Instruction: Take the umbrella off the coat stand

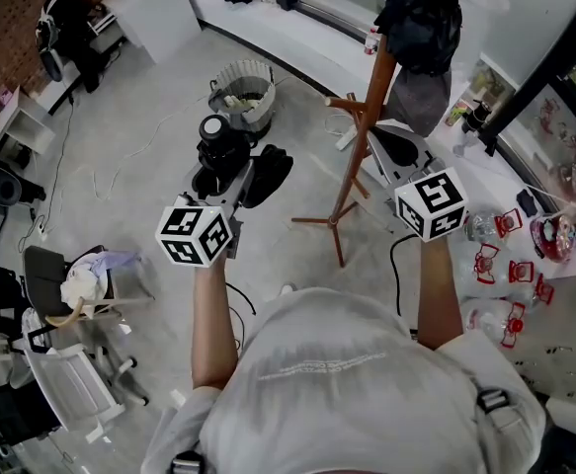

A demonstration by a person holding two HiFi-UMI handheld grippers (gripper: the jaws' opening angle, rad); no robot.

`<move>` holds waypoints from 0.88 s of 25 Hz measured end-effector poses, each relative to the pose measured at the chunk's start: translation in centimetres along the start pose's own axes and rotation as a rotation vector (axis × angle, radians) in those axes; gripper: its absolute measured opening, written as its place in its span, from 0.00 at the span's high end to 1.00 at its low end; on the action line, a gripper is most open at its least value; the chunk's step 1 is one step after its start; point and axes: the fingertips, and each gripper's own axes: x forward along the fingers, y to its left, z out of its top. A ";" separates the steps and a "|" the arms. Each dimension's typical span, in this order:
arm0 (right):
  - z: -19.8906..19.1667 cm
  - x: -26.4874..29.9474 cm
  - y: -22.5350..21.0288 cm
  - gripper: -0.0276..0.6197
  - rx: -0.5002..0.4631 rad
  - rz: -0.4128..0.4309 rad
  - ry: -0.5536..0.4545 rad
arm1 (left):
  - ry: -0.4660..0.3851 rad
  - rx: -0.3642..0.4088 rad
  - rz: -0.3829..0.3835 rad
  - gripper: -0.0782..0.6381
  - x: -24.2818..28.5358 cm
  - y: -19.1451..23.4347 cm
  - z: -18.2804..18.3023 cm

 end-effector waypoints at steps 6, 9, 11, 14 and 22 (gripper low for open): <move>-0.8 0.1 0.4 0.92 -0.020 0.020 0.034 | 0.015 0.001 -0.011 0.50 0.5 -0.4 -0.1; -0.9 0.1 0.1 0.92 -0.017 0.008 0.035 | 0.023 0.001 -0.016 0.50 0.7 -0.4 -0.2; -1.0 0.1 -0.1 0.92 -0.011 0.005 0.036 | 0.028 -0.003 -0.015 0.50 0.9 -0.4 -0.3; -1.2 0.1 -0.3 0.92 -0.008 0.004 0.039 | 0.030 -0.009 -0.019 0.50 1.0 -0.4 -0.4; -1.5 0.4 -0.1 0.92 0.001 0.012 0.045 | 0.044 -0.022 -0.026 0.50 1.4 -0.4 -1.0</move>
